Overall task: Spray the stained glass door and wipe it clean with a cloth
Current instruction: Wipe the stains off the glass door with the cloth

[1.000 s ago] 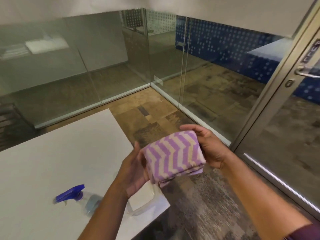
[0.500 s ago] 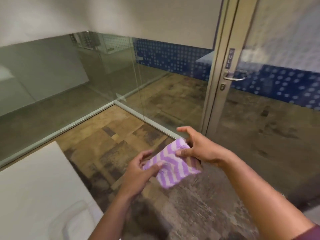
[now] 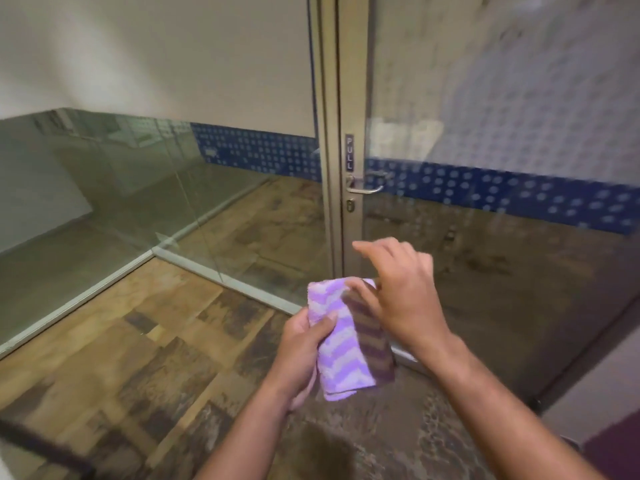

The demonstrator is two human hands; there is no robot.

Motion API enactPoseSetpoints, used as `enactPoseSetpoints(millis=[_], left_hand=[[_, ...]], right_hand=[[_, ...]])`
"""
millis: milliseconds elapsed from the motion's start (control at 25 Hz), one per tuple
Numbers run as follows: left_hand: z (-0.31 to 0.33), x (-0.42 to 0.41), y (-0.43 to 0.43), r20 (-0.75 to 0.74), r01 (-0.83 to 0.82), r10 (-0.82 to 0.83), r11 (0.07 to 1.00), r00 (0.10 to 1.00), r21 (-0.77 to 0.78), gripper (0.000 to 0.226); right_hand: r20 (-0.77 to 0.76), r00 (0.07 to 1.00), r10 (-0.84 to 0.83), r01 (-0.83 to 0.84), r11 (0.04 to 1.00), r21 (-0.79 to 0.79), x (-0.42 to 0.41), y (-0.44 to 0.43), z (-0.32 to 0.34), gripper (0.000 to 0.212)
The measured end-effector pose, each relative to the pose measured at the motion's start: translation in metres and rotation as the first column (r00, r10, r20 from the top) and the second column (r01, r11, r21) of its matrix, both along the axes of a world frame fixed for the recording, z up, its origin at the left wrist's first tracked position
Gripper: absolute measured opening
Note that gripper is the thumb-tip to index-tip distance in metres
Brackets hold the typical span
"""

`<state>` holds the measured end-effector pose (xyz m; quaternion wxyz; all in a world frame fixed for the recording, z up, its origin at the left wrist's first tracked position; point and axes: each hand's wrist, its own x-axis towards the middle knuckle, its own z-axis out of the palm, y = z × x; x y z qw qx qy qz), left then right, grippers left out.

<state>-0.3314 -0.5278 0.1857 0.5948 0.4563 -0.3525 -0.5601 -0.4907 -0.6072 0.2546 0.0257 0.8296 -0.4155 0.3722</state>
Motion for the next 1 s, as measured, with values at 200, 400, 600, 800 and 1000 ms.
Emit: enactPoseSetpoints(millis=[200,400,600,800,1000], left_hand=[[0.013,-0.029,-0.067,-0.202,0.038,-0.038,0.999,0.979,-0.003,0.040],[0.031,-0.047,-0.143,-0.369,0.191,-0.203,0.979,0.907,-0.068,0.084],[0.049,-0.038,-0.249,-0.428,0.345,-0.422,0.905,0.799,-0.248,0.099],[0.079,-0.026,-0.364,-0.342,0.556,-0.668,0.742,0.661,-0.375,0.102],[0.124,-0.045,-0.446,-0.062,0.689,-0.767,0.605,0.638,-0.399,0.105]], right_hand=[[0.134,0.985,-0.109,0.084,0.981,0.178,-0.013,-0.023,-0.035,0.029],[0.020,0.986,-0.166,0.147,0.918,0.367,-0.008,-0.082,-0.035,0.078],[0.131,0.966,-0.225,0.167,0.922,0.350,-0.003,-0.178,-0.010,0.090],[0.343,0.885,-0.316,0.291,0.949,0.123,0.008,-0.275,0.010,0.085],[0.650,0.693,-0.311,0.423,0.906,-0.018,-0.003,-0.339,0.032,0.078]])
